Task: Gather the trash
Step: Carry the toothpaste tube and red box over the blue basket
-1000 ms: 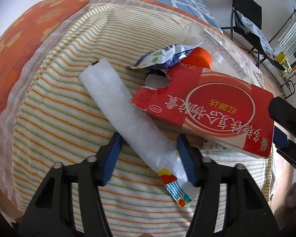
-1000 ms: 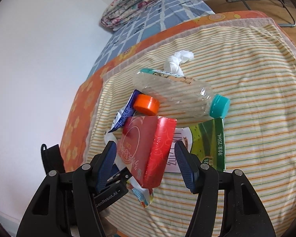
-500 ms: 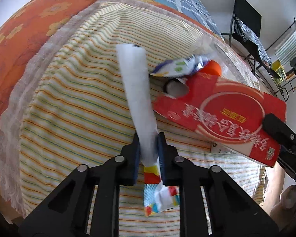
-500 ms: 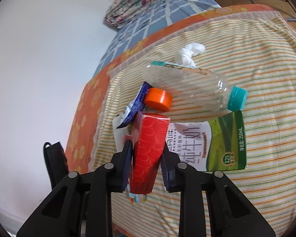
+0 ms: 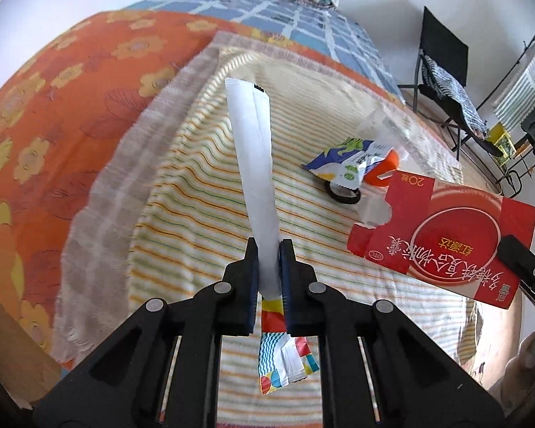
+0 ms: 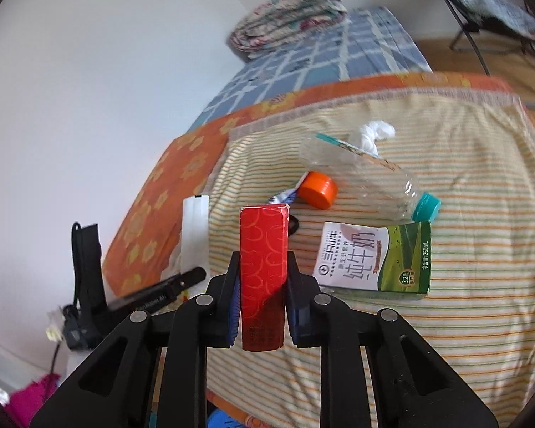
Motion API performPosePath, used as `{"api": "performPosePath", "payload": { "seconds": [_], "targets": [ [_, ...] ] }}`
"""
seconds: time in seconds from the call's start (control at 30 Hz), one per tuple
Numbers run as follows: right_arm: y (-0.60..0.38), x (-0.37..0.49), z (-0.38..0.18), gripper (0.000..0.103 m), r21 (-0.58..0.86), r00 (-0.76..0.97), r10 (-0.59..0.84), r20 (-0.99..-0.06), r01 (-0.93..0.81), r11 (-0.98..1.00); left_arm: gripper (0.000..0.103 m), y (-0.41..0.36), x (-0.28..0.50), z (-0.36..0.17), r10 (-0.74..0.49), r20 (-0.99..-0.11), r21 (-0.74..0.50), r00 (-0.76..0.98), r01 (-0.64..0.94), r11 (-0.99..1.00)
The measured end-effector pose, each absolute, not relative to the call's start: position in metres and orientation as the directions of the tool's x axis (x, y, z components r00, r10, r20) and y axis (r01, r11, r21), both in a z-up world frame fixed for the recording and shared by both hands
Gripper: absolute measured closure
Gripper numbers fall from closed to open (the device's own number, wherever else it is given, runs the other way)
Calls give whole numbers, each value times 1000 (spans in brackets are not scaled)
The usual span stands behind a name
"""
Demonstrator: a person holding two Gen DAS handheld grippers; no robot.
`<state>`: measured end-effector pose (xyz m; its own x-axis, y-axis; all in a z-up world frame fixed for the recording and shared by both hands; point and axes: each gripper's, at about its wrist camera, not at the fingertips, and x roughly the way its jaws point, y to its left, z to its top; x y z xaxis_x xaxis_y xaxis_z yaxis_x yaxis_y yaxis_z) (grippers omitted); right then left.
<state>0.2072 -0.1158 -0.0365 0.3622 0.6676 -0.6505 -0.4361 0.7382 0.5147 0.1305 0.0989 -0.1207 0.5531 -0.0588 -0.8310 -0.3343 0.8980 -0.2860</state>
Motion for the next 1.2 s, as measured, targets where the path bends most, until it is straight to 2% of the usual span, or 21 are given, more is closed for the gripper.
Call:
{"api": "performPosePath", "payload": {
  "seconds": [0.4, 0.6, 0.87, 1.2],
  "targets": [
    [-129, 141, 7, 84, 400, 412, 674, -613, -574, 715, 94, 75, 82, -71, -94, -759, -309, 644, -230, 923],
    [-155, 106, 17, 84, 375, 421, 680, -600, -602, 704, 94, 47, 48, -62, -100, -744, -253, 660, -140, 957],
    [-180, 61, 4, 84, 387, 359, 697, -621, -632, 671, 94, 16, -4, -74, -118, -747, -219, 654, -75, 973],
    [-190, 12, -33, 84, 384, 292, 672, -680, -639, 667, 94, -2, -43, -90, -156, -747, -255, 646, -63, 965]
  ]
}}
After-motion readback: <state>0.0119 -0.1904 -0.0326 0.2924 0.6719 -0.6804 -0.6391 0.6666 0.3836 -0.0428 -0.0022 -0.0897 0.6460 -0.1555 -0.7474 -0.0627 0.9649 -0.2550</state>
